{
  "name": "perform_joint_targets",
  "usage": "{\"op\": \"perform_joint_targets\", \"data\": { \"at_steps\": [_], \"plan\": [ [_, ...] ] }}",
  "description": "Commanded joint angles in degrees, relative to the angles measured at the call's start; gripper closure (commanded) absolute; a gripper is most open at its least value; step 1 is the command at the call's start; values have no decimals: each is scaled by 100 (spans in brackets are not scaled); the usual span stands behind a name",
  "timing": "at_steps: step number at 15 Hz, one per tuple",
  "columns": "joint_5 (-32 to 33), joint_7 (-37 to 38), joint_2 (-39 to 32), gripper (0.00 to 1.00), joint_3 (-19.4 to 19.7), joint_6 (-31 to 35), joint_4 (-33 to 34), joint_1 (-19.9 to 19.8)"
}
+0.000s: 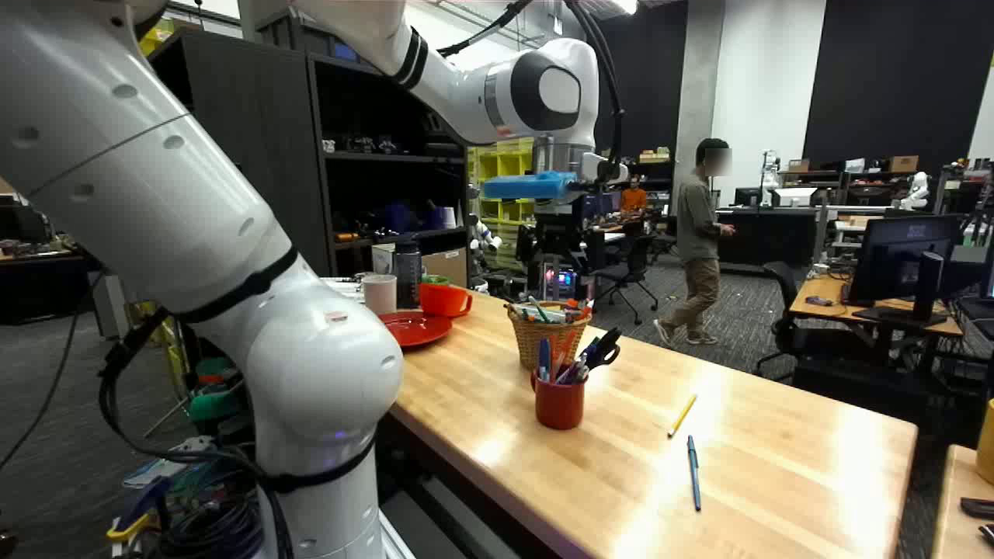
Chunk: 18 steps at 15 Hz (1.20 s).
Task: Shift a pen from the cup to the table
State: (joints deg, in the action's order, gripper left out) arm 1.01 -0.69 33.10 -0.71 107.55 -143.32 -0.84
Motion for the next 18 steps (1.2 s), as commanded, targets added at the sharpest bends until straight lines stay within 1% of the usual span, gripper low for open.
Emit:
{"op": "perform_joint_targets", "data": {
  "at_steps": [1, 11, 13, 15, 17, 18],
  "plan": [
    [14, 15, -3, 0, 26, -13, 10, 32],
    [14, 15, -3, 0, 26, -13, 10, 32],
    [15, 74, 189, 0, -28, 9, 85, 55],
    [-128, -8, 445, 0, -84, -7, 74, 215],
    [-216, 63, 547, 0, -201, -66, 145, 380],
    [-236, 193, 576, 0, -258, 75, 87, 397]
  ]
}}
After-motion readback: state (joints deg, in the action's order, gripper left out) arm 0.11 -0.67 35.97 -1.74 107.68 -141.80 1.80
